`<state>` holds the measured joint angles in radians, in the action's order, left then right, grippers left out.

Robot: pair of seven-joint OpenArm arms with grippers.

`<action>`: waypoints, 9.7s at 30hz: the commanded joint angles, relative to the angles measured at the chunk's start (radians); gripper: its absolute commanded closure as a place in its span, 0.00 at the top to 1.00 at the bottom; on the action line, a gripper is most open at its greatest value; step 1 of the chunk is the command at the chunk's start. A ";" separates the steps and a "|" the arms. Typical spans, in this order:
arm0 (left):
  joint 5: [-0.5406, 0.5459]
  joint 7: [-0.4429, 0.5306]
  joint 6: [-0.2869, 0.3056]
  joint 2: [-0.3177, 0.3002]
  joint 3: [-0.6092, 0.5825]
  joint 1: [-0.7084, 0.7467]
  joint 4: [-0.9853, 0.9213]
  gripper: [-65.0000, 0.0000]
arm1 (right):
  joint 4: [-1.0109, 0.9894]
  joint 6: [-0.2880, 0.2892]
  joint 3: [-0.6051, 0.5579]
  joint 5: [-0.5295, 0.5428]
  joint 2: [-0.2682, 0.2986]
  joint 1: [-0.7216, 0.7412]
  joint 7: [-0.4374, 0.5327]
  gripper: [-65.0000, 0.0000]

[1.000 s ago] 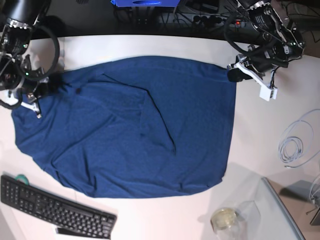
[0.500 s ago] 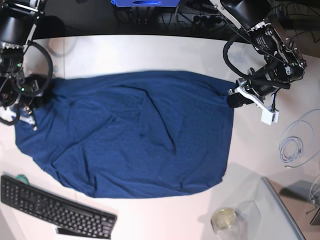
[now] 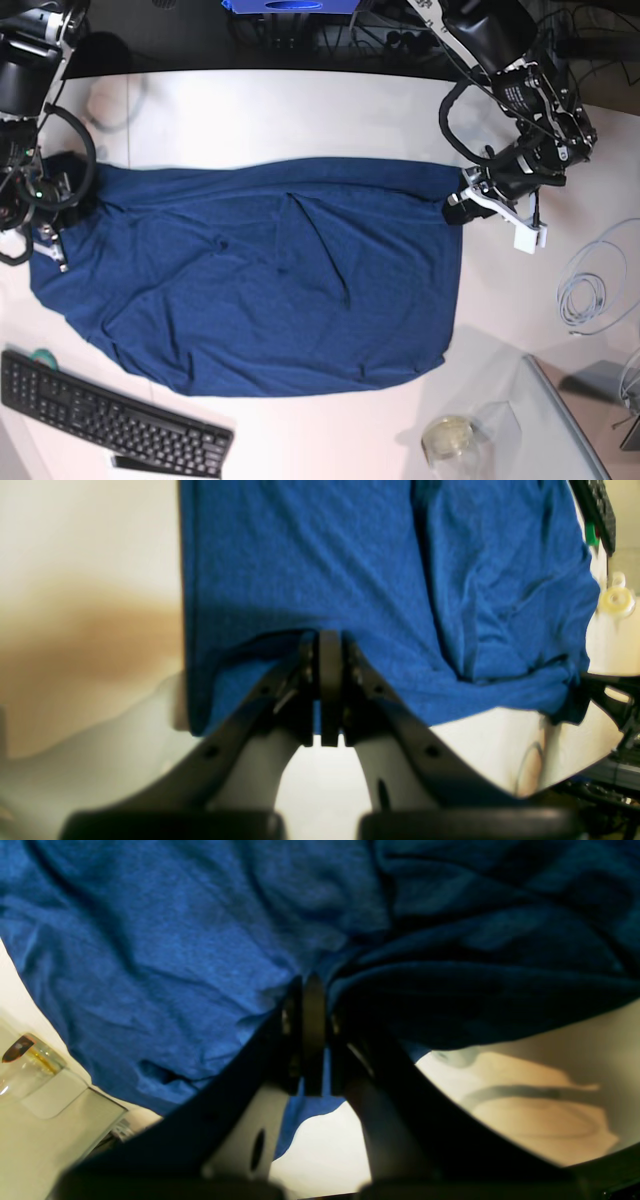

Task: Layout the t-shirt on the table in an organized manner, then fold the t-shirt properly
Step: 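Lower the held shirt edge with both grippers toward the table, then release the shirt edge with both grippers and raise them, then grasp the blue shirt's edge corners with both grippers, then pull the held edge corners apart with both grippers, stretching the shirt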

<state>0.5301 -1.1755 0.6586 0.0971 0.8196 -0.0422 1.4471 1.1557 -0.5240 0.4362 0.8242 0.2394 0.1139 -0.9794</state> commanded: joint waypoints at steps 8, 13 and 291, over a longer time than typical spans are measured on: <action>0.026 0.018 -0.043 -0.006 -0.004 -0.072 0.014 0.00 | -0.006 0.043 -0.167 0.011 0.050 0.059 0.001 0.01; 0.025 0.019 -0.052 -0.013 -0.006 -0.091 0.014 0.00 | -0.064 0.044 -0.173 0.011 0.053 0.089 0.030 0.01; 0.209 0.415 -0.086 -0.193 -0.093 0.121 -0.210 0.00 | 0.023 0.802 0.524 -0.151 -0.222 -0.155 0.204 0.84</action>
<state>0.7151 -0.7753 0.5613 -0.0841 0.7238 0.0856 1.2182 1.1763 0.2859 0.9627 0.6994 0.0135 -0.0452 -0.7559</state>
